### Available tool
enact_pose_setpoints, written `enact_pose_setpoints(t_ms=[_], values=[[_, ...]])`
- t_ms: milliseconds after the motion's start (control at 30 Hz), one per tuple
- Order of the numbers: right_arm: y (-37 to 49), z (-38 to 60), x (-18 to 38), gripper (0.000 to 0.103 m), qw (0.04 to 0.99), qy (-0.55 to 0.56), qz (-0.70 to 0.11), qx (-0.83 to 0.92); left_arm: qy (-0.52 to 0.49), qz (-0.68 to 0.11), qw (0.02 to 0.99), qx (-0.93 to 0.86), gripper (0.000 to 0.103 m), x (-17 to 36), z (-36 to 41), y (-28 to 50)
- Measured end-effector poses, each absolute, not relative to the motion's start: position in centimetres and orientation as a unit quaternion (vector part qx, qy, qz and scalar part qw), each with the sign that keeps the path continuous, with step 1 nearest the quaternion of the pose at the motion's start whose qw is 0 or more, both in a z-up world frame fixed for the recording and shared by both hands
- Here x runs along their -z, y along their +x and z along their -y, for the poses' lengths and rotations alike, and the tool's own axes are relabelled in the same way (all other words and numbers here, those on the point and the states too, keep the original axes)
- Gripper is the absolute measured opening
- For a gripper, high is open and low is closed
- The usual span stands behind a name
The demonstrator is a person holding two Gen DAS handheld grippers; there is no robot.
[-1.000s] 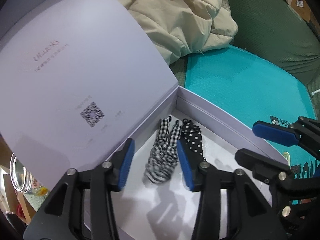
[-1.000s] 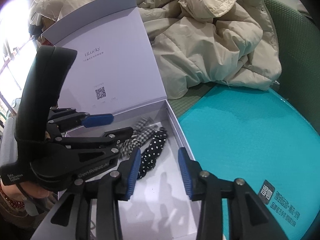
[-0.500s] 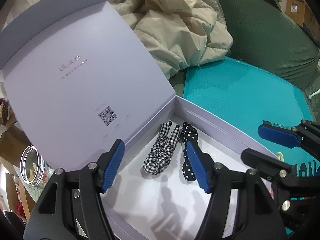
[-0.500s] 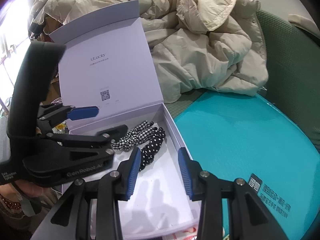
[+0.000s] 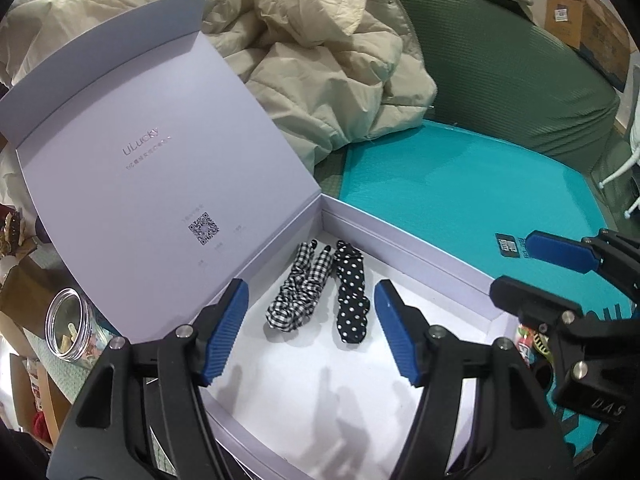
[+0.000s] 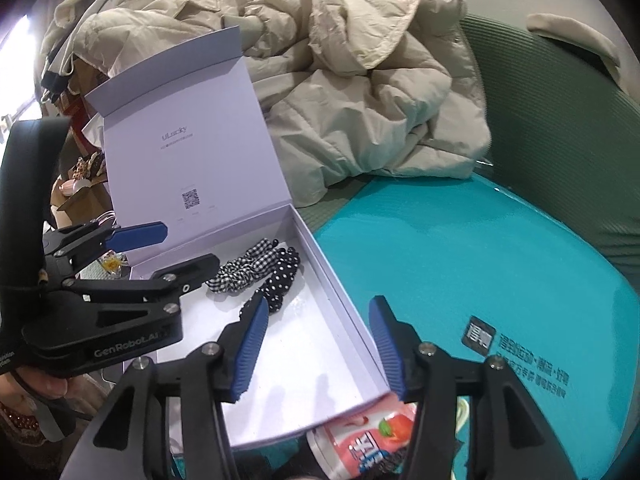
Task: Organize objects
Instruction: 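Withdraw both grippers from the box toward the bottle and claw clip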
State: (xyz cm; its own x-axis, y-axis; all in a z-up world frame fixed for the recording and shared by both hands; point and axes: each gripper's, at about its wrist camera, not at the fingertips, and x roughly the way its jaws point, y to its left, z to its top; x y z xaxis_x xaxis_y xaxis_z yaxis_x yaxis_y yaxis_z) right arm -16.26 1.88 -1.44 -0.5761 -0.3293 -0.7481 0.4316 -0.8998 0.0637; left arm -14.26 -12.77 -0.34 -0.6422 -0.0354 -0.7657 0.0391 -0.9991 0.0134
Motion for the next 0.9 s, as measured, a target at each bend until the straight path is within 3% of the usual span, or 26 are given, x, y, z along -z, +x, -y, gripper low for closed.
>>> enact_pose_setpoints(t_ms=[900], values=[[-10.8, -7.9, 0.6, 0.056, 0.177, 0.412, -0.048, 0.893, 0.419, 0.007, -0.045, 0.907, 0.065, -0.2, 8.1, -10.2]])
